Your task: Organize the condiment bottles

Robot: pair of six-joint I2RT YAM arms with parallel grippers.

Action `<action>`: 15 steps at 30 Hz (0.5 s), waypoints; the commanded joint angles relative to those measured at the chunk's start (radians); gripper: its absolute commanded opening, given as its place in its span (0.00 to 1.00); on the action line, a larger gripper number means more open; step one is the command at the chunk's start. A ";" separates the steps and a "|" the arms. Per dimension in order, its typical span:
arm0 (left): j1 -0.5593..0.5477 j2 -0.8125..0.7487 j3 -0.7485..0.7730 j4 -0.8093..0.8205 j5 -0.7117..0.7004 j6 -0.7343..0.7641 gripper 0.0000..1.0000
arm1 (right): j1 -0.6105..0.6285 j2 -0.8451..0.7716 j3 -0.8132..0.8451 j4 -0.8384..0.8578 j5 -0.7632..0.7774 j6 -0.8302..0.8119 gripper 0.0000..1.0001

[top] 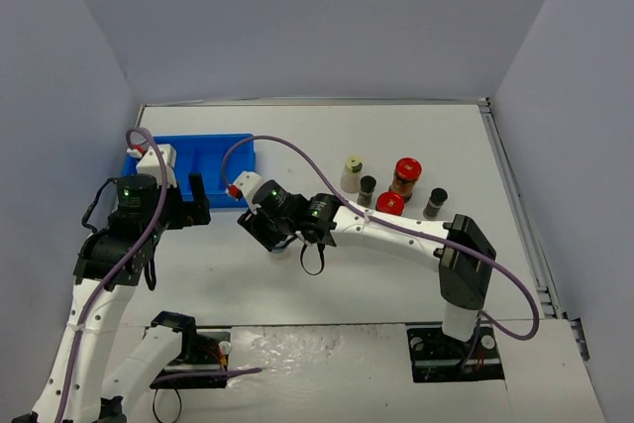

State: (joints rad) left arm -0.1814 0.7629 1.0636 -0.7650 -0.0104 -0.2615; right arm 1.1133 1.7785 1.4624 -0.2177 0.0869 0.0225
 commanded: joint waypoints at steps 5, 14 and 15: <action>0.005 -0.011 -0.022 0.069 0.063 0.017 0.97 | 0.000 -0.011 -0.068 0.187 -0.014 -0.013 0.21; 0.005 -0.009 -0.032 0.075 0.103 0.046 0.97 | 0.002 -0.050 -0.103 0.196 -0.024 -0.009 0.81; 0.005 -0.006 -0.031 0.075 0.119 0.050 0.97 | 0.002 -0.058 -0.102 0.196 -0.022 -0.009 0.83</action>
State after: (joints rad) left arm -0.1814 0.7537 1.0164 -0.7522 0.0575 -0.2473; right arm 1.1133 1.7934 1.3572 -0.0892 0.0670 0.0190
